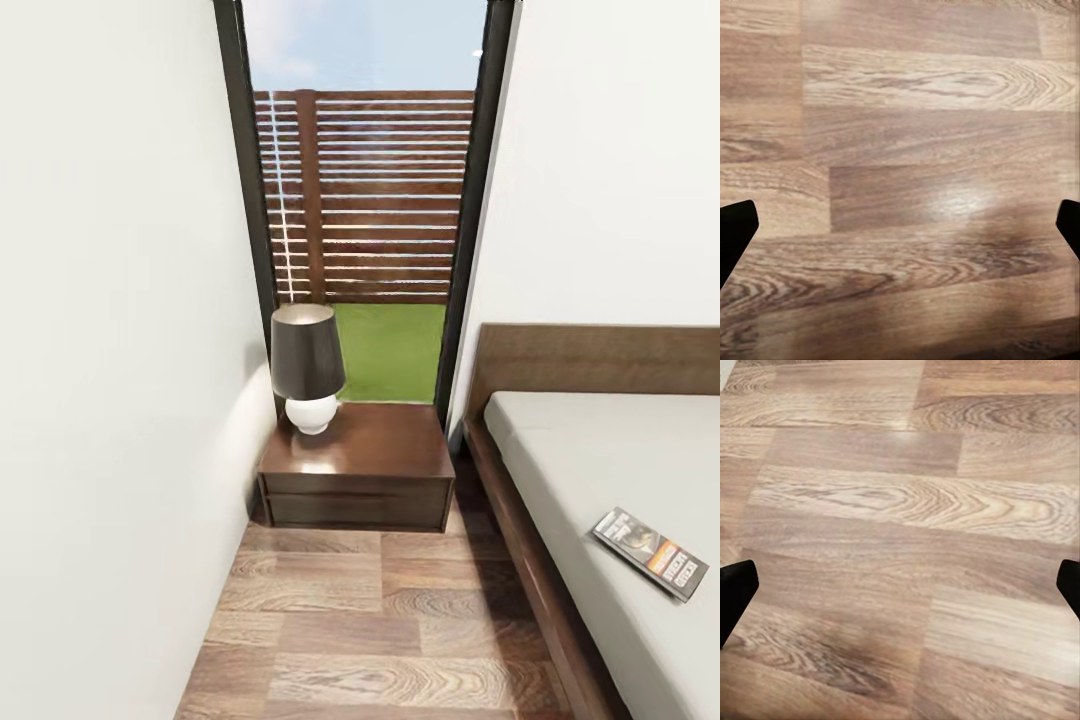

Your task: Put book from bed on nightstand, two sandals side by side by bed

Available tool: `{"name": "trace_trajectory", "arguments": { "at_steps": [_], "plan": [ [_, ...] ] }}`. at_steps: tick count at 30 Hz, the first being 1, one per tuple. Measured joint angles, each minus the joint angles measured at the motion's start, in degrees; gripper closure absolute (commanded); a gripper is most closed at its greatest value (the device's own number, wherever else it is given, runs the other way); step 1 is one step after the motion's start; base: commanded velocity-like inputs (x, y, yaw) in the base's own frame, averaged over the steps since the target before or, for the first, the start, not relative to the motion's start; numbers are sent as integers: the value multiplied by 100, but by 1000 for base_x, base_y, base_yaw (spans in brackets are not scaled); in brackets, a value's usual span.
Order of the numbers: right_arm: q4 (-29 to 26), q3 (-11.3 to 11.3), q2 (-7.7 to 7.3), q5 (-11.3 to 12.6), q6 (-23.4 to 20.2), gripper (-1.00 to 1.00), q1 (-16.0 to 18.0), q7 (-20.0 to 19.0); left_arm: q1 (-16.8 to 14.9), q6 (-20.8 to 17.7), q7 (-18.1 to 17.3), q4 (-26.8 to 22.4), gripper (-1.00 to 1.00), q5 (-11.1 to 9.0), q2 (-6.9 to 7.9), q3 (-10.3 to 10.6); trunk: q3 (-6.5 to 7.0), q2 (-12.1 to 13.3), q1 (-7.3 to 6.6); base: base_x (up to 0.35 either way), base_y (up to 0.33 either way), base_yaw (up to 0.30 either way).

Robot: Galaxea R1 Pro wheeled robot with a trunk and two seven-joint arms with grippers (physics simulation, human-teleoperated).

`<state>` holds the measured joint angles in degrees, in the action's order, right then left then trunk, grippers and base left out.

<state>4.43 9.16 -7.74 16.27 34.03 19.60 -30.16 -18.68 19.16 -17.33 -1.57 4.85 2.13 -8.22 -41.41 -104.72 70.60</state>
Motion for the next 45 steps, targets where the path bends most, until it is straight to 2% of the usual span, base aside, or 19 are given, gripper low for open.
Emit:
{"name": "trace_trajectory", "arguments": {
  "at_steps": [45],
  "plan": [
    [0,0,0,25,24,-100,0,12,0,-2,0,2,-100,0,-3,0,808,1805,-989,0,0,0]
  ]
}}
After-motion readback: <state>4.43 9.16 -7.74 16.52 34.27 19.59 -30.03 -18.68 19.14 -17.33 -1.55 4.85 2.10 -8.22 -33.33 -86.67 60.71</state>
